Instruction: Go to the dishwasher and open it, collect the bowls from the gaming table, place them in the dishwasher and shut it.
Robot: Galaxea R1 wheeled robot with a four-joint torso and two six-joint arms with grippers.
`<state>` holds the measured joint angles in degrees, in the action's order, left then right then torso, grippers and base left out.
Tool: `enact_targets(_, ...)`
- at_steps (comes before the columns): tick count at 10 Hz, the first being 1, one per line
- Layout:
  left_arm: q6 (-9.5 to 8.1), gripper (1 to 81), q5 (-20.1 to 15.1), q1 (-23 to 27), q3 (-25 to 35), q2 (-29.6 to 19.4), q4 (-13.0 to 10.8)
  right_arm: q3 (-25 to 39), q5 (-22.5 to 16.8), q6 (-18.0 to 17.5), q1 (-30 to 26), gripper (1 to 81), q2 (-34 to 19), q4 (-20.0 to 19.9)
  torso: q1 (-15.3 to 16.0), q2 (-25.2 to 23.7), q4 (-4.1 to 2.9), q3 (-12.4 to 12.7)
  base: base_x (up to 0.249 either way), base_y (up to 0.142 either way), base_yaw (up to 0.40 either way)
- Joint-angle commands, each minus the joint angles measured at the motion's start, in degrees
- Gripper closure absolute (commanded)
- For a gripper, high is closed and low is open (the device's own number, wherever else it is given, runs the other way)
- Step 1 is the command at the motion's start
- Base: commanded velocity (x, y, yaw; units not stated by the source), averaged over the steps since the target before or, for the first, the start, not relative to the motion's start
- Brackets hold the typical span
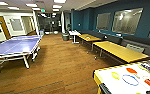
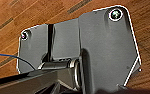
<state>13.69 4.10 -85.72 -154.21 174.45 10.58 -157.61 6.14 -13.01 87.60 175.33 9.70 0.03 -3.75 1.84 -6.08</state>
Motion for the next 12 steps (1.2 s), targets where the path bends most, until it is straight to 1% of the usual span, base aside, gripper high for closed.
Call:
enact_targets(1,0.11,1.0,-3.39,2.53,0.22,0.12,0.49,0.39,-2.63,0.09,-2.64,1.0,0.14,0.32,0.0,0.0,0.0,0.0,0.134,0.0,0.0)
enact_targets(2,0.11,1.0,-3.39,2.53,0.22,0.12,0.49,0.39,-2.63,0.09,-2.65,1.0,0.14,0.32,0.02,0.0,0.0,0.0,0.095,0.0,0.0)
enact_targets(11,0.2,1.0,-3.92,2.53,0.49,-0.15,0.58,0.39,-2.63,0.18,-2.65,1.0,0.31,0.32,-0.02,0.02,0.0,-0.02,0.0,0.0,0.0)
enact_targets(12,0.11,1.0,-3.92,2.53,0.49,-0.32,0.58,0.39,-2.63,0.18,-2.65,1.0,0.31,0.32,-0.02,0.02,0.0,-0.02,0.0,0.0,-0.165)
